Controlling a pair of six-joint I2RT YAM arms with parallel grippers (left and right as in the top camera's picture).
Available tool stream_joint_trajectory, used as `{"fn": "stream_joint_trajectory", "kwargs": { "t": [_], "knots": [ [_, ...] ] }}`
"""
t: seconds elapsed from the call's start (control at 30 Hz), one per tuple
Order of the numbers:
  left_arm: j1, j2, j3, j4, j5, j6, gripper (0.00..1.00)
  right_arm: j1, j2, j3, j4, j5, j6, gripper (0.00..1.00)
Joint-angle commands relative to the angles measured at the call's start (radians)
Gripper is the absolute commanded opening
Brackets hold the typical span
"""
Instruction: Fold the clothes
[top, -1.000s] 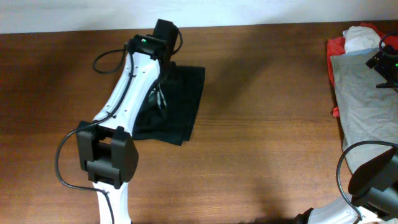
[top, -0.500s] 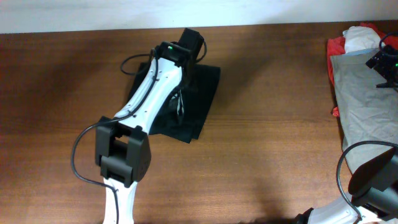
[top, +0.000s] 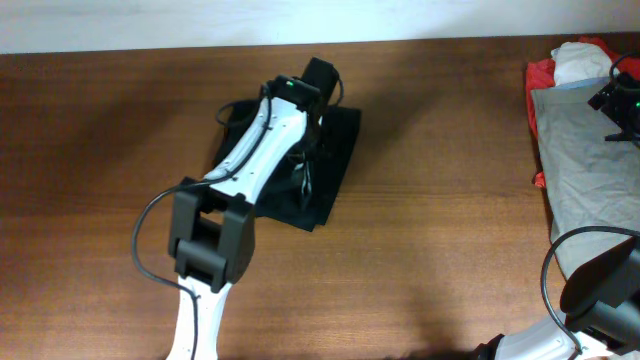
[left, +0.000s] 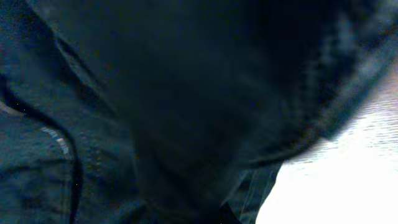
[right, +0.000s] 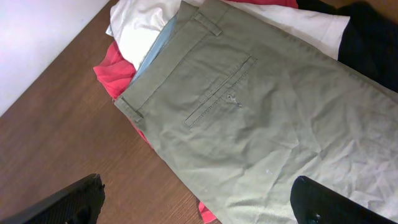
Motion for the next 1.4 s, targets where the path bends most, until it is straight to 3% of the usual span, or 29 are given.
{"fn": "stream_joint_trajectory", "kwargs": {
  "t": [0.0, 0.1, 0.13, 0.17, 0.23, 0.37, 0.53, 0.57, 0.6, 0.73, 0.83, 1.07, 1.37],
  "knots": [
    [-0.033, 0.048, 0.019, 0.015, 0.078, -0.005, 0.05, 0.0, -0.002, 0.003, 0.0, 0.012, 0.008, 0.99],
    [-0.043, 0.053, 0.019, 0.016, 0.105, -0.001, 0.33, 0.0, -0.002, 0.003, 0.0, 0.012, 0.008, 0.99],
    [-0.045, 0.053, 0.021, 0.016, 0.116, 0.011, 0.5, 0.0, -0.002, 0.003, 0.0, 0.012, 0.008, 0.99],
    [-0.045, 0.051, 0.028, 0.016, 0.161, 0.059, 0.58, 0.0, -0.002, 0.003, 0.0, 0.012, 0.008, 0.99],
    [-0.045, 0.051, 0.048, 0.006, 0.229, 0.108, 0.64, 0.0, -0.002, 0.003, 0.0, 0.012, 0.008, 0.99],
    [-0.043, 0.051, 0.17, -0.08, 0.244, 0.135, 0.66, 0.0, -0.002, 0.003, 0.0, 0.012, 0.008, 0.99],
    [0.006, 0.051, 0.353, -0.141, 0.098, 0.133, 0.66, 0.0, -0.002, 0.003, 0.0, 0.012, 0.008, 0.99],
    [0.017, 0.051, 0.355, -0.127, 0.092, 0.134, 0.64, 0.0, -0.002, 0.003, 0.0, 0.012, 0.008, 0.99],
    [0.027, 0.051, 0.352, -0.112, 0.095, 0.134, 0.56, 0.0, -0.002, 0.003, 0.0, 0.012, 0.008, 0.99],
    [0.053, 0.103, 0.335, -0.084, 0.095, 0.133, 0.13, 0.0, -0.002, 0.003, 0.0, 0.012, 0.008, 0.99],
    [0.055, 0.157, 0.335, -0.064, 0.108, 0.133, 0.01, 0.0, -0.002, 0.003, 0.0, 0.012, 0.008, 0.99],
    [0.051, 0.29, 0.335, 0.064, 0.282, 0.134, 0.01, 0.0, -0.002, 0.003, 0.0, 0.012, 0.008, 0.99],
    [0.039, 0.351, 0.344, 0.123, 0.307, 0.134, 0.0, 0.0, -0.002, 0.003, 0.0, 0.012, 0.008, 0.99]
  ]
}}
